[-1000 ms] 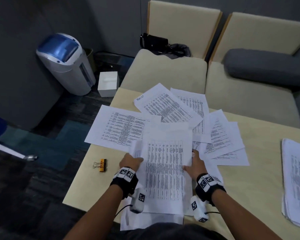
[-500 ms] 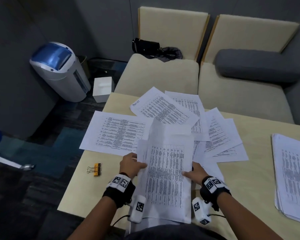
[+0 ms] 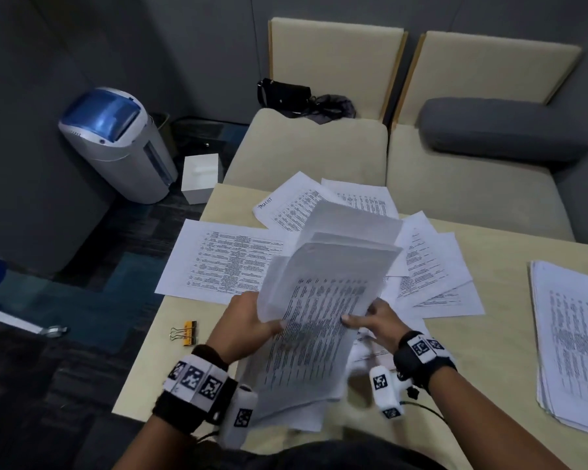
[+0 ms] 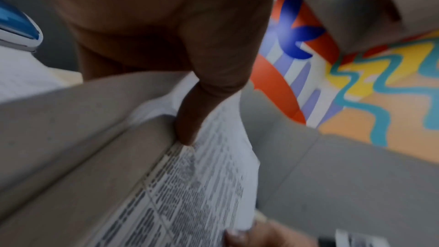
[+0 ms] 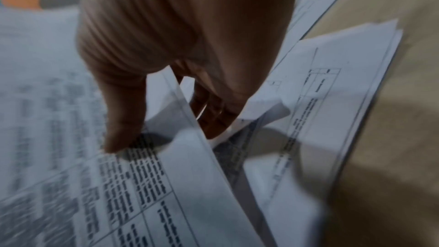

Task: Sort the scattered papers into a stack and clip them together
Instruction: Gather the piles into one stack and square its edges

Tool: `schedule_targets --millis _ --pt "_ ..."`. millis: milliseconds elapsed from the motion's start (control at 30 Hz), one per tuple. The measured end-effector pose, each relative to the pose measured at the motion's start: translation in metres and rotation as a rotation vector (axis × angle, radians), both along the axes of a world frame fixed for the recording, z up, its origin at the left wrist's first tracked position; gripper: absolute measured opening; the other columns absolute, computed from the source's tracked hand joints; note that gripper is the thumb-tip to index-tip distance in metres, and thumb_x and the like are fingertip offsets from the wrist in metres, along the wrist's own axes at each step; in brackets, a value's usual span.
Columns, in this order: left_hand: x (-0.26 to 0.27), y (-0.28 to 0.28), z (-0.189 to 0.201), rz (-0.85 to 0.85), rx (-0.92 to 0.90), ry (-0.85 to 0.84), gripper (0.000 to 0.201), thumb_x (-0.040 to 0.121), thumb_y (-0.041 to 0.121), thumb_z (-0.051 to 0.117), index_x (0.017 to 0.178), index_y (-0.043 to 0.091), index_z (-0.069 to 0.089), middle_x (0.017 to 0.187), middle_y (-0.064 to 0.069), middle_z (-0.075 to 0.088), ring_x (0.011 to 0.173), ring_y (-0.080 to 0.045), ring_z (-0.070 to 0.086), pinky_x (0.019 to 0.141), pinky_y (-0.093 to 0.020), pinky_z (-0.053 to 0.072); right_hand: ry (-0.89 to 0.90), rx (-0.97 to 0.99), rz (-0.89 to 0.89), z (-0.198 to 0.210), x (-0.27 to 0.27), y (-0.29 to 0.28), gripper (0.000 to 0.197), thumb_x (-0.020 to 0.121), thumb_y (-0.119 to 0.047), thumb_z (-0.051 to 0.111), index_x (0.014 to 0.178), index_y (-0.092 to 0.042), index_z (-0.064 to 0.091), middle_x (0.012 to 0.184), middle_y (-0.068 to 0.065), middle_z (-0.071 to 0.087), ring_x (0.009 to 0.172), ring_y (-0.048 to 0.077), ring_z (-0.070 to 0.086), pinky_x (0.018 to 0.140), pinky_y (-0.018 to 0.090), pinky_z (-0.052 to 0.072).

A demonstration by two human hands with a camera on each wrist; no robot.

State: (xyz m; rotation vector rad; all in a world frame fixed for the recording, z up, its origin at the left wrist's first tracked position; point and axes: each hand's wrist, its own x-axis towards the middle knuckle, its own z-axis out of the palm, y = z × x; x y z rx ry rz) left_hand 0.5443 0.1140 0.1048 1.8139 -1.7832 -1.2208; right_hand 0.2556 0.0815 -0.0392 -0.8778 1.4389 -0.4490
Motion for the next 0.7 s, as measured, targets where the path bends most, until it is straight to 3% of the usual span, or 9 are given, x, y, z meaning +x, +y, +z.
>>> schedule_targets --millis 67,133,200,300,333,400,500,600,700 --pt "0.006 -0.007 0.017 -0.017 -0.047 0.203 0.030 0.069 0.031 0.080 0.091 0.011 0.072 0.087 -0.002 0.076 0.083 -0.017 0.071 0.072 -0.038 0.058 -0.064 -0.065 -0.047 0.023 0.004 -0.008 0.090 0.043 -0.041 0.098 0.117 -0.009 0.060 0.118 0.012 0.069 0.114 0.031 0.064 0.100 0.050 0.049" --pt "0.003 -0.016 0.032 0.100 -0.095 0.384 0.029 0.069 0.020 0.078 0.096 0.011 0.072 0.087 0.002 0.076 0.081 -0.010 0.071 0.070 -0.027 0.056 -0.112 -0.154 -0.105 0.053 0.008 -0.018 0.098 0.041 -0.037 0.100 0.120 0.004 0.059 0.117 0.016 0.069 0.114 0.030 0.064 0.104 0.051 0.046" --pt "-0.002 -0.030 0.044 0.219 -0.189 0.508 0.031 0.072 0.013 0.077 0.101 0.004 0.069 0.084 0.003 0.075 0.077 -0.009 0.069 0.067 -0.023 0.054 -0.142 -0.294 -0.162 0.099 0.012 -0.030 0.097 0.041 -0.029 0.099 0.121 0.005 0.057 0.114 0.016 0.071 0.110 0.030 0.067 0.101 0.051 0.049" --pt "-0.012 -0.049 0.058 0.283 -0.263 0.644 0.022 0.080 -0.003 0.072 0.098 0.009 0.068 0.083 0.009 0.076 0.081 -0.007 0.071 0.071 -0.021 0.054 -0.122 -0.509 -0.178 0.162 0.018 -0.039 0.077 0.049 -0.025 0.097 0.108 0.009 0.061 0.107 0.028 0.070 0.103 0.044 0.067 0.091 0.058 0.053" --pt "-0.015 -0.053 0.059 0.286 -0.274 0.685 0.022 0.081 -0.005 0.070 0.097 0.010 0.068 0.084 0.009 0.076 0.083 -0.009 0.072 0.074 -0.022 0.055 -0.124 -0.564 -0.170 0.175 0.019 -0.040 0.065 0.056 -0.019 0.095 0.104 0.010 0.062 0.106 0.030 0.069 0.102 0.045 0.067 0.089 0.056 0.054" --pt "-0.021 -0.058 0.051 0.320 -0.281 0.751 0.026 0.079 -0.006 0.071 0.099 0.011 0.066 0.088 0.006 0.076 0.087 -0.015 0.072 0.079 -0.028 0.058 -0.132 -0.620 -0.146 0.193 0.024 -0.037 0.047 0.067 -0.005 0.086 0.108 0.003 0.066 0.107 0.019 0.073 0.102 0.030 0.071 0.088 0.039 0.057" --pt "-0.031 -0.058 0.018 0.389 -0.168 0.750 0.032 0.078 -0.008 0.071 0.102 0.013 0.064 0.094 0.001 0.074 0.086 -0.014 0.072 0.079 -0.032 0.060 -0.104 -0.558 -0.105 0.178 0.030 -0.029 0.046 0.071 -0.006 0.083 0.112 -0.009 0.064 0.105 0.007 0.073 0.097 0.016 0.071 0.081 0.027 0.057" --pt "-0.039 -0.053 -0.026 0.374 -0.029 0.698 0.035 0.079 -0.008 0.070 0.103 0.018 0.064 0.099 0.001 0.073 0.085 -0.008 0.072 0.072 -0.028 0.059 -0.032 -0.434 -0.117 0.132 0.029 -0.020 0.034 0.074 -0.006 0.081 0.099 -0.023 0.065 0.100 0.000 0.073 0.095 0.016 0.071 0.089 0.036 0.056" --pt "-0.046 -0.048 -0.057 0.325 0.013 0.599 0.031 0.086 0.013 0.070 0.116 0.016 0.062 0.110 -0.003 0.072 0.098 -0.015 0.070 0.083 -0.039 0.059 0.033 -0.330 -0.105 0.090 0.022 -0.008 0.034 0.077 -0.002 0.078 0.096 -0.025 0.064 0.103 0.007 0.072 0.097 0.022 0.068 0.091 0.042 0.055"
